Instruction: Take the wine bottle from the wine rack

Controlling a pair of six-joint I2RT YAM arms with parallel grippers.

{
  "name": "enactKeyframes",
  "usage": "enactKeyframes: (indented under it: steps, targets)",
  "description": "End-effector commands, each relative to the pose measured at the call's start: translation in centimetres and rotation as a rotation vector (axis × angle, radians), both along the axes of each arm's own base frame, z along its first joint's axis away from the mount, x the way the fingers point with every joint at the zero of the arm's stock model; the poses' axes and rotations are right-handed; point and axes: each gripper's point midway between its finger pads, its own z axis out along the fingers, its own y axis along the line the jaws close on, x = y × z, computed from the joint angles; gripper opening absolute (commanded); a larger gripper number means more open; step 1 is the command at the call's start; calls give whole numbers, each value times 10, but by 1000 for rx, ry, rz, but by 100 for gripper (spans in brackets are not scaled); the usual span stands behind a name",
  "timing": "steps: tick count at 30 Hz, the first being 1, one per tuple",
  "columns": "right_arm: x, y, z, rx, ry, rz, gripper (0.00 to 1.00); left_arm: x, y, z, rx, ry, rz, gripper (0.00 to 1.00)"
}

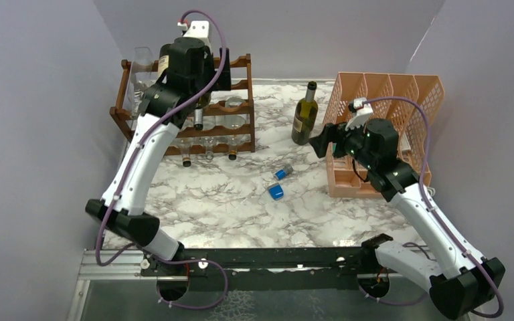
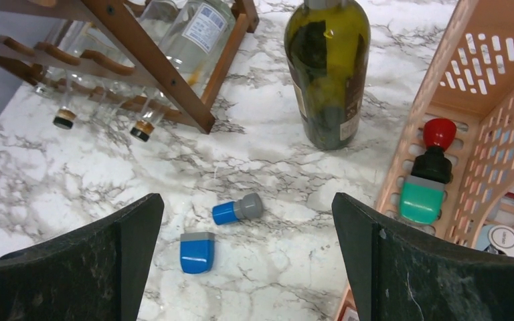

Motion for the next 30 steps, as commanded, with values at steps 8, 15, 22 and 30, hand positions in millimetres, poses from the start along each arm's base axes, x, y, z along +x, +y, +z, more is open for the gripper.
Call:
enactKeyframes:
  steps: [8, 15, 22, 30]
  targets:
    - [-24, -8, -22, -97, 220, 15, 100, 92, 38, -19, 167, 8, 169, 99]
    - [-39, 2, 7, -27, 23, 121, 100, 126, 39, -54, 173, 68, 183, 99]
    - [-39, -4, 3, -59, 44, 98, 100, 140, 41, -77, 184, 106, 214, 99]
    - [-52, 8, 1, -42, 35, 198, 100, 145, 45, -98, 188, 147, 232, 94]
